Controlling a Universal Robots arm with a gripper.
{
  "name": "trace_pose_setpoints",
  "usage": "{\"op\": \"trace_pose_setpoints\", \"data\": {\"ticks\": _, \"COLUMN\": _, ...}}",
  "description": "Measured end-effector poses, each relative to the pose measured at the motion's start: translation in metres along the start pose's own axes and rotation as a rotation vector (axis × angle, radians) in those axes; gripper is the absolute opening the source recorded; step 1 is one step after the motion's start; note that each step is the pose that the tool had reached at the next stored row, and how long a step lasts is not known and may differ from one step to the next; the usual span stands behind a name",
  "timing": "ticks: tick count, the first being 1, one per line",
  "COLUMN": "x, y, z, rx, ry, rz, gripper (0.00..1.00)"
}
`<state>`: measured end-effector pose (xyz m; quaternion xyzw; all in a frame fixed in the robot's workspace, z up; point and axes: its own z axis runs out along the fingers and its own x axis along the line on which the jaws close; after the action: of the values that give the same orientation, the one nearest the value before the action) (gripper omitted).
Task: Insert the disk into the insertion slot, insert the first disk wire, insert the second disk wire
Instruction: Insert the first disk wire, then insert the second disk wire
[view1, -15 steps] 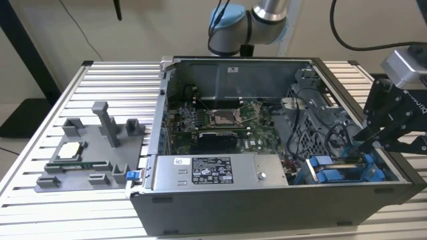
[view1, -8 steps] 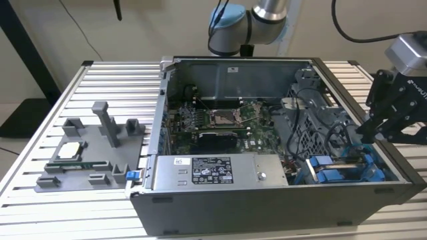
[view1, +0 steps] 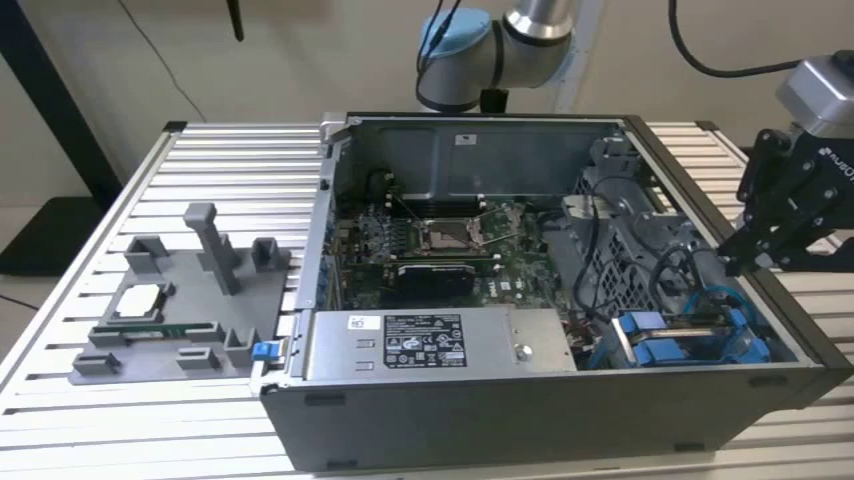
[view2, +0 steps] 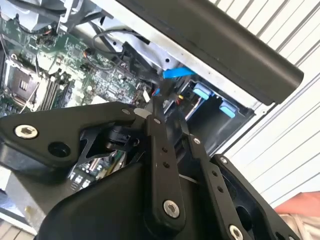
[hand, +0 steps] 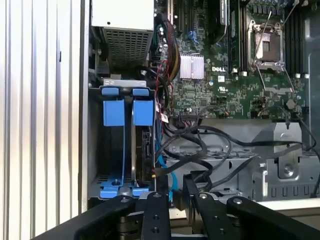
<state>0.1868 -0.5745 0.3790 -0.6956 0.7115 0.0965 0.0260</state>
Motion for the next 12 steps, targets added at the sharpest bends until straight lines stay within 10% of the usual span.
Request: {"op": "trace_pose_setpoints", "data": {"ticks": 12, "x": -0.0066, "y": -0.0152, "z": 0.0054, "rx": -0.0009, "ry": 0.0131, "rz": -0.006, "gripper": 1.00}}
